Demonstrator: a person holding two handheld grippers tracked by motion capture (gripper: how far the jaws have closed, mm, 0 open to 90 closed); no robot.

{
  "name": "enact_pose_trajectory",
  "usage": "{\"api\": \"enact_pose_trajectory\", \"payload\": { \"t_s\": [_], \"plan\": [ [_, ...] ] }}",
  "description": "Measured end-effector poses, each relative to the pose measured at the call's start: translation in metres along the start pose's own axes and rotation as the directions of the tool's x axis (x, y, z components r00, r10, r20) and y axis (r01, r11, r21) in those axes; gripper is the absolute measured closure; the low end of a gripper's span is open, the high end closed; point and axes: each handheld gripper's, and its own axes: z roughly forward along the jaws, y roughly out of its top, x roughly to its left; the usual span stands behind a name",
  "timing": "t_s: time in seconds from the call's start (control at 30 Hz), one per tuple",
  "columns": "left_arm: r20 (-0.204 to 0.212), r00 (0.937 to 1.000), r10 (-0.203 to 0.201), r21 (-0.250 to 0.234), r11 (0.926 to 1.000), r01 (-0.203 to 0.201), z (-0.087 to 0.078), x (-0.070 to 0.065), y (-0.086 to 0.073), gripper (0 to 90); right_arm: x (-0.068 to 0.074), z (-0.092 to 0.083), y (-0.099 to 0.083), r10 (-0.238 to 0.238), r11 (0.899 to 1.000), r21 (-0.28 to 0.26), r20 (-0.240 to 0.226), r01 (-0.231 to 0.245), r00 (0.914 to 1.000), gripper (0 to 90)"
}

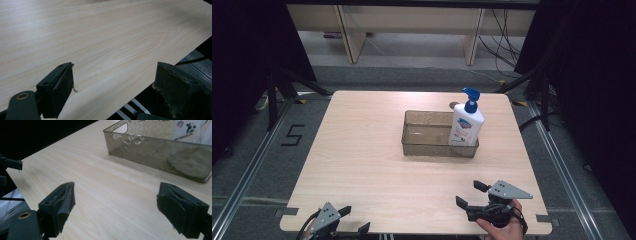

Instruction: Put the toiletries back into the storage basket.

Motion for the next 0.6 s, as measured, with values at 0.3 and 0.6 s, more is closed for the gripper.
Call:
{"api": "enact_pose_trajectory", "payload": {
  "t_s": [0.3, 0.6],
  "plan": [
    [-0.013, 0.9999, 0.001, 0.014, 0.9999, -0.001, -0.001, -0.001, 0.000, 15.1, 0.004, -0.006, -0.012, 0.007, 1.000, 0.022, -0.007, -0.007, 0.9999, 15.8],
    [-0.008, 0.9999, -0.010, 0.005, 0.9999, 0.010, 0.000, -0.002, 0.000, 15.1, 0.006, -0.013, -0.024, 0.022, 0.999, 0.034, -0.015, -0.022, 0.9996, 15.8]
  ]
}}
